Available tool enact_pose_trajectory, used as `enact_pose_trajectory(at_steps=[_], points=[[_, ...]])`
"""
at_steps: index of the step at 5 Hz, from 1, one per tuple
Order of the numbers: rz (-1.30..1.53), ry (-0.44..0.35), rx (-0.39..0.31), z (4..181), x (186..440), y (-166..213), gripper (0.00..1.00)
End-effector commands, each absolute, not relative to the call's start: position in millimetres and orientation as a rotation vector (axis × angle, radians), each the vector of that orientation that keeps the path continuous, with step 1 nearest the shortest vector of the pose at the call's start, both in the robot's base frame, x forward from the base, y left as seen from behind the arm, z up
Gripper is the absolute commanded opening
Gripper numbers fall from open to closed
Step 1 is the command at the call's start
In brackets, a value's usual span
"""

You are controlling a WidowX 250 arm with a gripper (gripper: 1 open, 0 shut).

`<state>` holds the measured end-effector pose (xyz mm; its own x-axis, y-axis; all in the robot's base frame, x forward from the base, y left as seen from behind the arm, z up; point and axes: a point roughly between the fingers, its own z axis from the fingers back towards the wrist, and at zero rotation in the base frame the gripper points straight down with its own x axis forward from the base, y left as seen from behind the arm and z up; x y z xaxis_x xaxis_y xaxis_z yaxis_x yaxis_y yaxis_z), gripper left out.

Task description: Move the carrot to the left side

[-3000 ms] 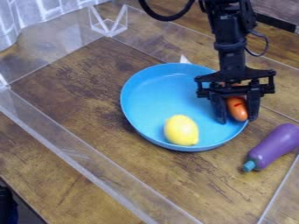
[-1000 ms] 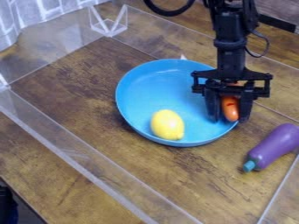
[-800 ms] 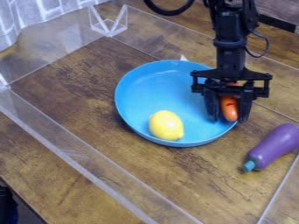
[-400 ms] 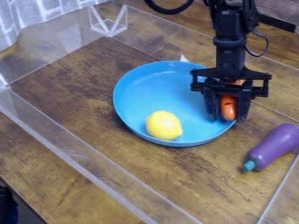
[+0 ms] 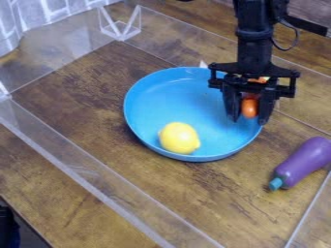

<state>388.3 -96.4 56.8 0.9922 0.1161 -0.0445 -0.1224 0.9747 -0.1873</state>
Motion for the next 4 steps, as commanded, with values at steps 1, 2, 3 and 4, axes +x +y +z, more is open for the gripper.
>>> enact_pose_trajectory(at_steps=[1, 2, 3, 4], points=[[0.097, -0.077, -0.187, 104.8, 391.2, -91.5, 0.0], [0.088, -0.072, -0.169, 107.2, 388.4, -88.4, 0.0], [0.079, -0.069, -0.159, 110.5, 386.2, -86.1, 0.0], [0.07, -0.066, -0.149, 113.2, 384.0, -84.0, 0.0]])
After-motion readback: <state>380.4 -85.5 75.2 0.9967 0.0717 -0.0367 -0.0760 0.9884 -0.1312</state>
